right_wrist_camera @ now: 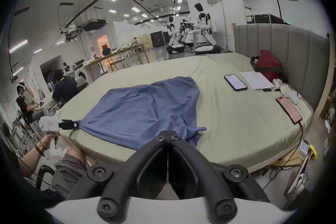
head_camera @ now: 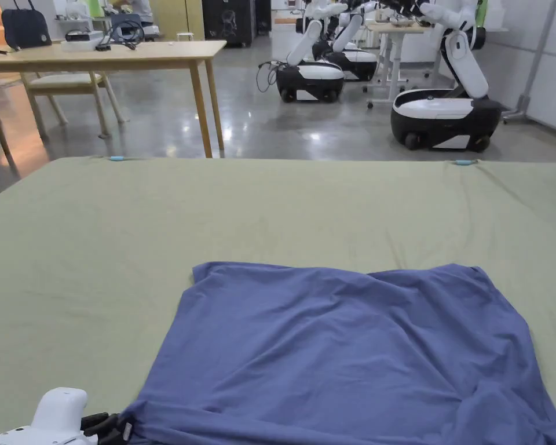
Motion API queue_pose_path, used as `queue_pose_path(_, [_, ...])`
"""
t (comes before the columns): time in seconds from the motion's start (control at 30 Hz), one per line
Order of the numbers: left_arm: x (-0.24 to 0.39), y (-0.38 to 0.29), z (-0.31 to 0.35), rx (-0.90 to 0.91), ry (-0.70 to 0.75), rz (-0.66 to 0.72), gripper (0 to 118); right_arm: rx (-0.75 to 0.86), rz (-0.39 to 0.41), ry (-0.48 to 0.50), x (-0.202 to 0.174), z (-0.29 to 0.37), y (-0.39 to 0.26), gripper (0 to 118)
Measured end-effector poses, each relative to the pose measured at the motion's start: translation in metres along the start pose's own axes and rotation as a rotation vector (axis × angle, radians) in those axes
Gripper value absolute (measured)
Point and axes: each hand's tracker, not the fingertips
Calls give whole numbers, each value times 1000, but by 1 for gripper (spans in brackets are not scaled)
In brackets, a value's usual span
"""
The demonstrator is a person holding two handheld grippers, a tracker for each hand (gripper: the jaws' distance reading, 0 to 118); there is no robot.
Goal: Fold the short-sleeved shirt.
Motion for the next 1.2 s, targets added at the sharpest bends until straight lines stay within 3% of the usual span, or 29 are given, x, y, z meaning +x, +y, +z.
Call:
queue_pose_path(0.17, [1, 1, 1, -4, -39, 30, 0, -37, 96, 2, -3, -16, 0, 1])
queue_pose_path(0.2, [1, 1, 1, -3, -40, 31, 0, -45, 133, 24, -2, -24, -1, 10])
queue_pose_path(0.23, [0, 0, 1, -2, -41, 42, 0, -49, 162, 71, 1, -31, -4, 35])
queue_pose_path(0.3, [11, 3, 6, 7, -43, 58, 0, -101, 188, 94, 5, -54, -12, 116])
queue_pose_path(0.33, [13, 2, 8, 9, -44, 61, 0, -165, 179, 50, 9, -68, -18, 118])
queue_pose_path(0.47, [19, 5, 14, 9, -41, 69, 0, -231, 151, -45, 26, -98, -31, 108])
queue_pose_path(0.63, [28, 9, 20, 17, -50, 72, 0, -295, 104, -39, 42, -119, -44, 75])
queue_pose_path(0.67, [27, 11, 20, 14, -49, 69, 0, -309, 93, -30, 42, -122, -44, 66])
queue_pose_path(0.77, [31, 10, 22, 6, -48, 77, 0, -324, 75, -5, 38, -124, -49, 17])
queue_pose_path(0.8, [28, 10, 21, 7, -50, 79, 0, -301, 79, -6, 35, -123, -50, 8])
queue_pose_path(1.03, [24, 12, 29, 49, -69, 103, 0, -215, 92, 25, 27, -99, -34, 8])
queue_pose_path(1.2, [22, 72, 45, 175, -174, 162, 0, -40, 70, 81, 14, -81, 30, 8])
